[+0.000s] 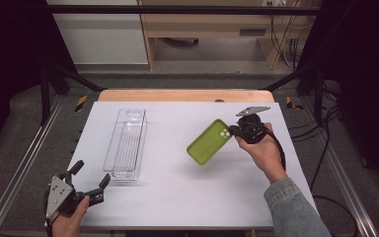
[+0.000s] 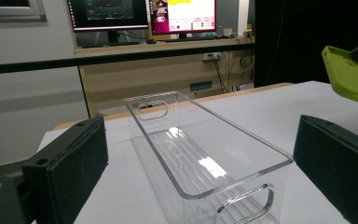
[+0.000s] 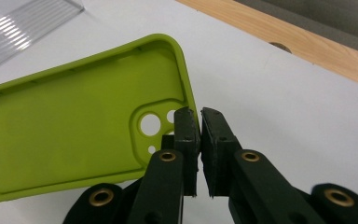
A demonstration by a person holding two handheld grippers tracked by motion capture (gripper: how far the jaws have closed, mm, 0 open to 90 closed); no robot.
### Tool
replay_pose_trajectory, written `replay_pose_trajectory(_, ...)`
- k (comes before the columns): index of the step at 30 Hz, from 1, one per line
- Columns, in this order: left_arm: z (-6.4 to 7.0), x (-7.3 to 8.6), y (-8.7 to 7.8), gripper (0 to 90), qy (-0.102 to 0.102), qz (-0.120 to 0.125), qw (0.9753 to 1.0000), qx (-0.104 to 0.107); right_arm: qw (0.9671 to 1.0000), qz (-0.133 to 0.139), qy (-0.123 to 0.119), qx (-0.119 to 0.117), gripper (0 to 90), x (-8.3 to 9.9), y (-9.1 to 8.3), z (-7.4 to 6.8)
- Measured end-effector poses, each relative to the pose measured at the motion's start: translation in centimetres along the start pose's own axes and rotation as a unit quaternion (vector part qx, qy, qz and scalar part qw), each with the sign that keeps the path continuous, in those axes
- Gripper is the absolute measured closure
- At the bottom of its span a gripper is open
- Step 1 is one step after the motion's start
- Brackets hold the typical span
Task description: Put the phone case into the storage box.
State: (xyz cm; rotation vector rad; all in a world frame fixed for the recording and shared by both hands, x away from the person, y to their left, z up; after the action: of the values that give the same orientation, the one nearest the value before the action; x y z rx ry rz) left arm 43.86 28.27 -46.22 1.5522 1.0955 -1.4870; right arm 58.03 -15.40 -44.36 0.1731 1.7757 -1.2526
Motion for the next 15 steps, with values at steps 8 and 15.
replay_pose_trajectory(8, 0.2, 0.1, 0.1, 2.4, 0.003, -0.005, 1.0, 0.002, 0.9998, 0.016, -0.011, -0.003, 85.4, -0.9, -1.3, -0.9)
replay_pose_trajectory(15, -0.2, -0.4, -0.2, 2.4, -0.005, -0.004, 1.0, 0.004, 0.9994, 0.026, -0.022, 0.003, 85.4, -1.2, -2.0, -1.1)
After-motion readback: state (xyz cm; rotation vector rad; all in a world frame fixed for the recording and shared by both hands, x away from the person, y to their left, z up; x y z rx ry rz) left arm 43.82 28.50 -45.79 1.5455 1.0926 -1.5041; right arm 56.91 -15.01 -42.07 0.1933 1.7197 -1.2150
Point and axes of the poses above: each handheld gripper's, and its own axes: y roughly forward along the jaws, x roughly out of its underside, z roughly to its right, the point moved 8 cm from there along y, roughly forward along the jaws, and after that the axes turned 3 degrees about -x, right-handed, at the moved point
